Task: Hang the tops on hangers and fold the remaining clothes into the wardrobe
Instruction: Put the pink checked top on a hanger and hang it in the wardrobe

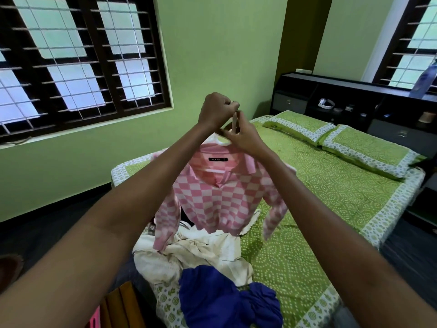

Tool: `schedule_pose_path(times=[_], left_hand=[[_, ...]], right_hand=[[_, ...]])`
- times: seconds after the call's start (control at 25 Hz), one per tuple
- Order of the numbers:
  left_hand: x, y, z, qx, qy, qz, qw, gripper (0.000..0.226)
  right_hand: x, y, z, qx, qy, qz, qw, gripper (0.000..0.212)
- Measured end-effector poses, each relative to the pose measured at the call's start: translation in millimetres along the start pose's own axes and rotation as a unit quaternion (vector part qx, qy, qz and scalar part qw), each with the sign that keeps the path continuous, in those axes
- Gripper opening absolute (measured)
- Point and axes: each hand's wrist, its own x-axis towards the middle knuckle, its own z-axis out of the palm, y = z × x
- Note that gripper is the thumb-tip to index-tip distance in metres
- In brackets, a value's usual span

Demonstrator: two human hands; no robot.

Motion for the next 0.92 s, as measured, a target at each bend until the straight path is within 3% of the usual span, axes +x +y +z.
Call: schedule_pose_path(times=[0.04, 0.08, 0.16, 0.28, 0.36, 0.48, 0.56, 0.72, 0.92], left_hand=[[0, -1, -2, -0.011, -0.023, -0.018, 1.0, 0.043], [-1, -1, -5, -0.019, -0.044, -0.028, 0.998, 0.044], [-5, -2, -16, 0.024, -0.066, -0.018, 0.997, 0.038], [-27, -12, -36, 0.149, 0.005, -0.01, 0.989, 0.038], [-54, -32, -46, 0.161, 0.043, -0.065, 0.984, 0.042], [-102, -66, -33, 0.255, -0.077, -0.122, 0.956, 0.048], [-121, -77, -19, 0.29, -0.133, -0.098, 0.943, 0.036], [-118, -84, -10, 0.19, -0.104, -0.068, 0.974, 0.014], [-110, -80, -4, 0.056, -0.061, 0.047, 0.995, 0.027]], right_hand=[[7, -2, 0, 0.055, -0.004, 0.007, 0.998, 0.015], [13, -1, 1, 0.103, -0.001, 0.015, 0.995, 0.008], [18, 0, 3, 0.164, 0.01, 0.052, 0.985, 0.03], [26, 3, 6, 0.251, 0.081, 0.143, 0.954, 0.035], [27, 6, 2, 0.307, 0.136, 0.194, 0.922, 0.036], [26, 14, -3, 0.353, 0.136, 0.223, 0.899, 0.046], [24, 16, -2, 0.378, 0.101, 0.23, 0.891, 0.054], [20, 16, 9, 0.375, 0.109, 0.236, 0.89, 0.058], [15, 13, 11, 0.378, 0.15, 0.212, 0.889, 0.054]])
